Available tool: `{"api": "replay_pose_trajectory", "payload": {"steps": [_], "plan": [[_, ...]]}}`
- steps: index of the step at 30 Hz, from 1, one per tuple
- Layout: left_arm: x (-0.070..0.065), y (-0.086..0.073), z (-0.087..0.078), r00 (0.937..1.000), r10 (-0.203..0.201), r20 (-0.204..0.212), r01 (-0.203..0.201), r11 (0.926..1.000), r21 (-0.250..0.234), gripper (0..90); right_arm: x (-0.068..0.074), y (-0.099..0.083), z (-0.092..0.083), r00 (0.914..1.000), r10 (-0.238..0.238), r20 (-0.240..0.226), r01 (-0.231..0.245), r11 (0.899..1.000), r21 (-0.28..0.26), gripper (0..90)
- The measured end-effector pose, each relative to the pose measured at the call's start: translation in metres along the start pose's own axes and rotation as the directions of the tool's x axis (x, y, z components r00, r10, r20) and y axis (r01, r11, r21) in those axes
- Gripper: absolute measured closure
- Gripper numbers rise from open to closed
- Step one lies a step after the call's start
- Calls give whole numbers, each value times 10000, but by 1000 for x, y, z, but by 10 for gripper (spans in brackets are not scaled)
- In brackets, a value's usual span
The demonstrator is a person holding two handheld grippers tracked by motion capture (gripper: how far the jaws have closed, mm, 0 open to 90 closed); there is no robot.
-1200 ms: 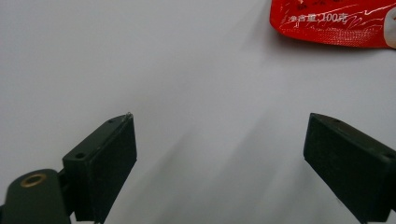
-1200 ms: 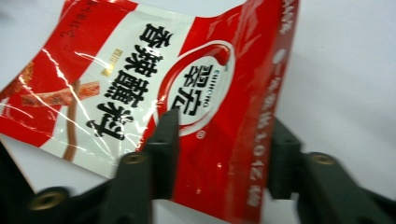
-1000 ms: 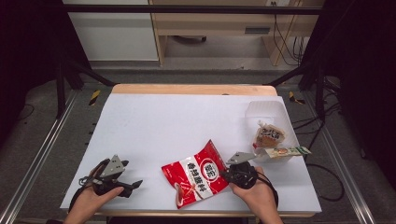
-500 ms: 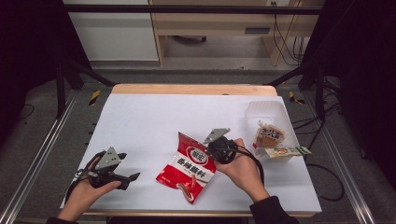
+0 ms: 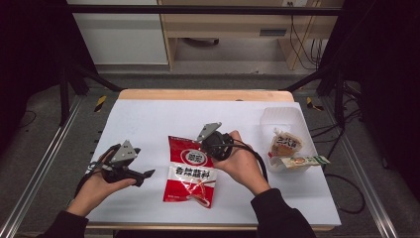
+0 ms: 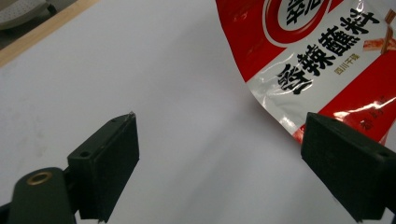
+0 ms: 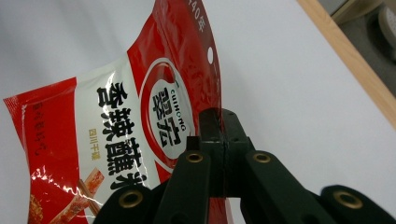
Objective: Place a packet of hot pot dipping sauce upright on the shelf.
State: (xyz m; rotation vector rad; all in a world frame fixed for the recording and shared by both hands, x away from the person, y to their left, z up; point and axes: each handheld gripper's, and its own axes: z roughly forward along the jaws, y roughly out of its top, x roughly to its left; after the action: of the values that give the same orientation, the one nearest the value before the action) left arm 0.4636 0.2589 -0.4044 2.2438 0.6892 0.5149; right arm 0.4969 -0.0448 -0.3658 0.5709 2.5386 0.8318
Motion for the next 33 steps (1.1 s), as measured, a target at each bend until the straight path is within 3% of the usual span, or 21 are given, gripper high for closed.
{"api": "replay_pose_trajectory", "payload": {"steps": [8, 16, 26, 33], "plan": [[9, 21, -8, 9995, 55, -306, -62, 9997, -230, 117, 0, 14, -1, 9992, -290, 283, 295, 9994, -167, 900], [12, 30, -11, 9994, 169, -305, -175, 9996, -202, 122, 5, 23, -4, 9977, -664, 163, 669, 9972, -334, 900], [6, 39, -8, 9990, 390, -213, -395, 9989, -269, 145, 8, 23, -14, 9956, -917, 205, 927, 9941, -561, 900], [4, 47, -4, 9991, 381, -184, -388, 9986, -358, 150, 7, 26, -20, 9940, -952, 537, 991, 9922, -755, 900]]}}
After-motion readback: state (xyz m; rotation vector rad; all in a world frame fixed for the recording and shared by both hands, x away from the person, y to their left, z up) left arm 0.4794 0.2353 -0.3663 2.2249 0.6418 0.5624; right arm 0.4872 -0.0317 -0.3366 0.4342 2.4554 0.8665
